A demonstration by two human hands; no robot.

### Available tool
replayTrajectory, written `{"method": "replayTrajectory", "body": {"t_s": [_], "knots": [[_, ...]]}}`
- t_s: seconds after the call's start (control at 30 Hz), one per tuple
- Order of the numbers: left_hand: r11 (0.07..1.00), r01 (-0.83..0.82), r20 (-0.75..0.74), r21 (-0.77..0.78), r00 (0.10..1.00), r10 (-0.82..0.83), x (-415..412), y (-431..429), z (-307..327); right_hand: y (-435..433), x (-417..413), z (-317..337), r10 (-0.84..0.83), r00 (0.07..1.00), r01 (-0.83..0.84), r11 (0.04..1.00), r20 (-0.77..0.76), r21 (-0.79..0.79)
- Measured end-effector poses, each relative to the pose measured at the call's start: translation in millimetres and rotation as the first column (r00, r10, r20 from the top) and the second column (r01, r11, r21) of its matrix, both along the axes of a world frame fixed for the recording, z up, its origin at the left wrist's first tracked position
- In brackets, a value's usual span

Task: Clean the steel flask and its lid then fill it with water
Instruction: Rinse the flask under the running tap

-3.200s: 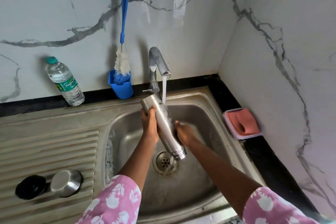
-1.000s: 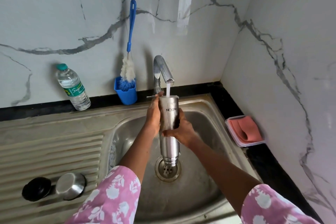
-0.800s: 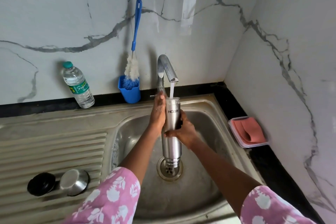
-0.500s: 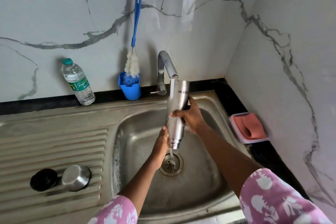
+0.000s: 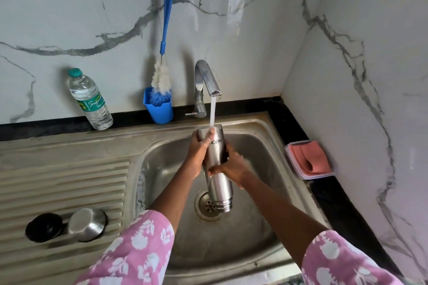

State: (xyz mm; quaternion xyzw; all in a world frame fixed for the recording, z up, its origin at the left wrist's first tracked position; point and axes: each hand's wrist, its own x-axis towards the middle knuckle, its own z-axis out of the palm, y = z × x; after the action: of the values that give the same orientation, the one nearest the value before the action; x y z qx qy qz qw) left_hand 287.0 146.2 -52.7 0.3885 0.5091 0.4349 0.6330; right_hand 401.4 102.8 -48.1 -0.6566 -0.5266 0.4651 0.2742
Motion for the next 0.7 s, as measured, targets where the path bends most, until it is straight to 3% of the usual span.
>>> {"method": "replayTrajectory", "body": {"t_s": [0.2,0.4,0.47,0.6,0.7], "knots": [[0.999,0.013,0.073,-0.042,0.997,-0.01,-1,-2,-18,12,1,4,0.053,0.997,-0.052,0.999,0.057,-0.013],[0.996,-0.069,0.095,0.064,0.994,0.063,-5,-2,-29,22,-8,31,0.006,0.98,0.012,0.996,-0.197,0.092],[0.995,-0.071,0.139,0.076,0.989,0.06,-3,-3,-30,16,-7,36,0.064,0.987,-0.044,0.99,-0.147,0.135],[0.982,-0.183,0.231,-0.043,0.954,0.188,-1,-1,-24,-9,11,7,0.12,0.986,-0.13,0.988,0.115,0.086],[0.979,-0.2,0.187,-0.047,0.961,0.205,-6,2,-22,-7,32,-18,0.056,0.991,-0.066,0.995,0.12,0.08]]}}
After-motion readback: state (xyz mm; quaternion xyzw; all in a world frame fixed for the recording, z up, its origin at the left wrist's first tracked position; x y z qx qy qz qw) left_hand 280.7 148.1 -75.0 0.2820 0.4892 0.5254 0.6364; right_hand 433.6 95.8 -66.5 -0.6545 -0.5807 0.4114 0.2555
